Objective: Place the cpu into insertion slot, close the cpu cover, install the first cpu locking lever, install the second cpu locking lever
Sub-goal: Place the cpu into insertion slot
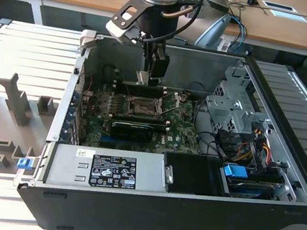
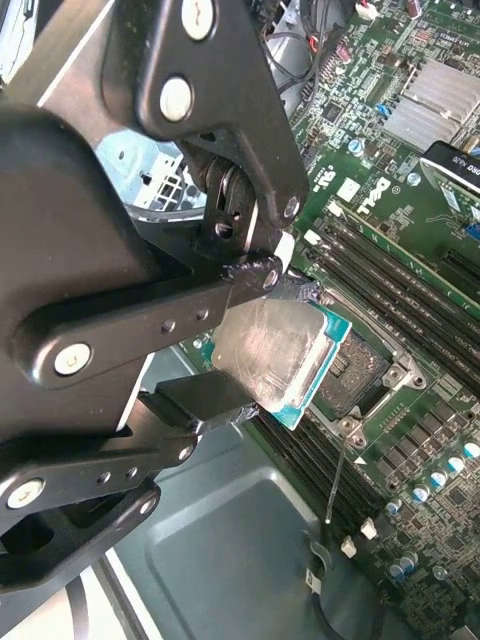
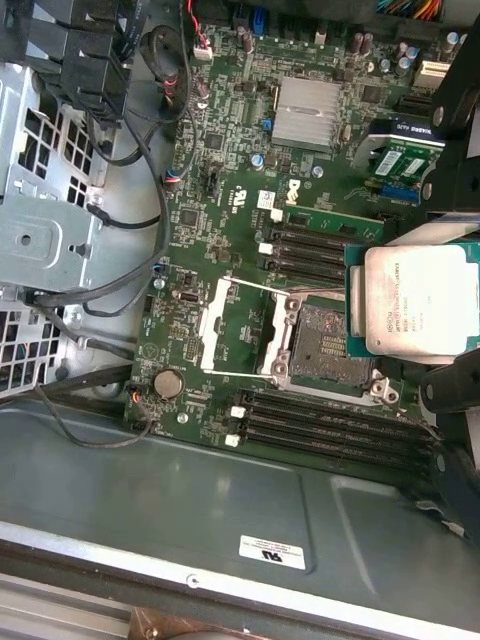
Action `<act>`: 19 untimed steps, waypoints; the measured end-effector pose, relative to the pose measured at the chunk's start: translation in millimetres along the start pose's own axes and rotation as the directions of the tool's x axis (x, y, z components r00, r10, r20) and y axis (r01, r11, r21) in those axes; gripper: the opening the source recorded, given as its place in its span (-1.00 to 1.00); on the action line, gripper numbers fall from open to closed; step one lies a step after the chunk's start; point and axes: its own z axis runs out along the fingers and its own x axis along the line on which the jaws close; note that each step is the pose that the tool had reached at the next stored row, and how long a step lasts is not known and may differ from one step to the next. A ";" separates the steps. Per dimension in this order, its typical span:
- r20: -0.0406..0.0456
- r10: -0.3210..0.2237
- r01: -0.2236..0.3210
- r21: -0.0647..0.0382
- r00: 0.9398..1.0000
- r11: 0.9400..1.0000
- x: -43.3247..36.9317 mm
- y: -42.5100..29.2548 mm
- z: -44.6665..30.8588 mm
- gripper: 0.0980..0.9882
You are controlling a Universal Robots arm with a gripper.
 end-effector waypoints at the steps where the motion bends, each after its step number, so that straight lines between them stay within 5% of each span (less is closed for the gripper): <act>1: 0.000 0.000 0.000 0.000 1.000 1.000 0.0 0.0 0.4 -0.04; 19: 0.005 0.000 0.000 0.001 1.000 1.000 -0.1 -0.7 8.0 -0.04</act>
